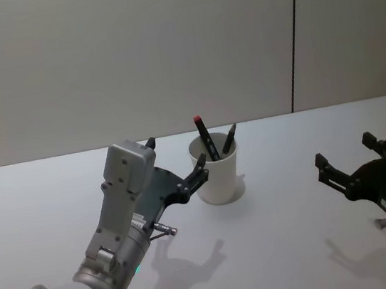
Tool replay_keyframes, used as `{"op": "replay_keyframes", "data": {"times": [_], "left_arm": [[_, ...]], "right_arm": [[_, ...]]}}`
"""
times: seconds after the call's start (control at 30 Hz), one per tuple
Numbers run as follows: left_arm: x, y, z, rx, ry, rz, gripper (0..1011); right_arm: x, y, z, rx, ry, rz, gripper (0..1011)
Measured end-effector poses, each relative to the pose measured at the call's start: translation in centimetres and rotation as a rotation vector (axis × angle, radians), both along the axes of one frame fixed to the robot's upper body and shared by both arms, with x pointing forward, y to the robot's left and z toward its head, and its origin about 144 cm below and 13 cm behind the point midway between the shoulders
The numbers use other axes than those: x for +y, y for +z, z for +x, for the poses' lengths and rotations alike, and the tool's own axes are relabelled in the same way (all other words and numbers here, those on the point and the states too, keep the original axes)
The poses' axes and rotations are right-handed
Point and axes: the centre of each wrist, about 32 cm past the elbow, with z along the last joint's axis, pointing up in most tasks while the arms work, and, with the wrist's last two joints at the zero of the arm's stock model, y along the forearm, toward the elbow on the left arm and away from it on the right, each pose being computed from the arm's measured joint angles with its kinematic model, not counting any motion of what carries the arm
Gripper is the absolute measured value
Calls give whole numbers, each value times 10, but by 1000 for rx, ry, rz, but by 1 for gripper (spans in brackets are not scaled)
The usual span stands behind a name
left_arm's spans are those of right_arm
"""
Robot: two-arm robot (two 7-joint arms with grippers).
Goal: Place the pen into the pen holder.
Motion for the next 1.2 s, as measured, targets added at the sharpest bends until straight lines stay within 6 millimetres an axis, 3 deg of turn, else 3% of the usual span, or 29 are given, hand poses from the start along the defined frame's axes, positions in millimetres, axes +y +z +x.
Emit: {"op": "replay_keyframes", "data": {"times": [1.2], "left_arm": [[0,0,0,0,0,0,1003]], "right_arm": [[0,0,0,0,0,0,1001]]}}
